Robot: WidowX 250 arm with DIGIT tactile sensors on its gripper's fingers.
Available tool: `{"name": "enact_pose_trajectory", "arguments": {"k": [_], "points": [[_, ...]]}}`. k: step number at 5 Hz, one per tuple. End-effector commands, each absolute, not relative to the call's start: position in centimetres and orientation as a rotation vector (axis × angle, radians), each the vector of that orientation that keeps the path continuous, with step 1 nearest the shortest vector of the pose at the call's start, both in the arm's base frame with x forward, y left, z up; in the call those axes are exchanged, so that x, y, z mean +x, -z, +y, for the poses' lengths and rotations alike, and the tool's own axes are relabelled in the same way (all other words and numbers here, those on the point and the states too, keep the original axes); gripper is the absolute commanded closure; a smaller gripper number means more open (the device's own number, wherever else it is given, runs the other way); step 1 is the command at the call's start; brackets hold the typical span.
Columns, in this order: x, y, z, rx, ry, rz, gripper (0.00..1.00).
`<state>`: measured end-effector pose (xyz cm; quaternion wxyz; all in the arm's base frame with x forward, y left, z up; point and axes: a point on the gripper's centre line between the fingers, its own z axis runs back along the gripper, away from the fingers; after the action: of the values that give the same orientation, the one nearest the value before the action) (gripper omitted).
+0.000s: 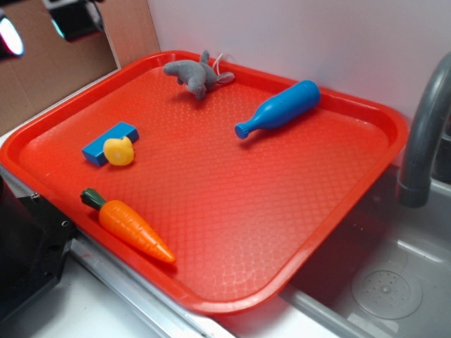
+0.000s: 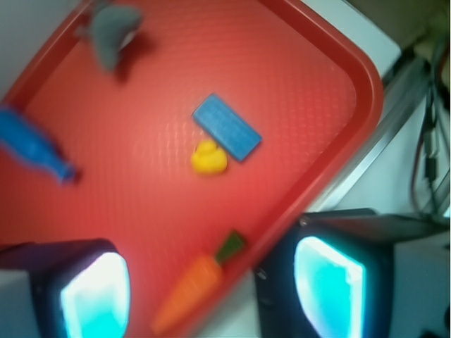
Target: Grab the yellow duck.
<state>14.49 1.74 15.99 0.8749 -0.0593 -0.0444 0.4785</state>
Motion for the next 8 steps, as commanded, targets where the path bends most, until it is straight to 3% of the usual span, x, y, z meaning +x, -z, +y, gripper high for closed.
{"name": "enact_pose_trajectory", "arguments": {"k": [1, 2, 4, 5, 6, 7, 8], "points": [[17.0, -11.7, 3.8, -0.134, -1.449, -0.163, 0.0], [17.5, -8.9, 3.9, -0.099, -1.495, -0.143, 0.0], [18.3, -4.5, 3.6, -0.049, -1.516, -0.168, 0.0], [18.5, -3.0, 2.9, 0.009, -1.498, -0.186, 0.0], [18.6, -2.5, 3.1, 0.015, -1.506, -0.162, 0.44], [18.7, -2.7, 3.3, 0.012, -1.509, -0.167, 1.0], [18.4, -3.6, 3.3, -0.011, -1.474, -0.161, 1.0]]}}
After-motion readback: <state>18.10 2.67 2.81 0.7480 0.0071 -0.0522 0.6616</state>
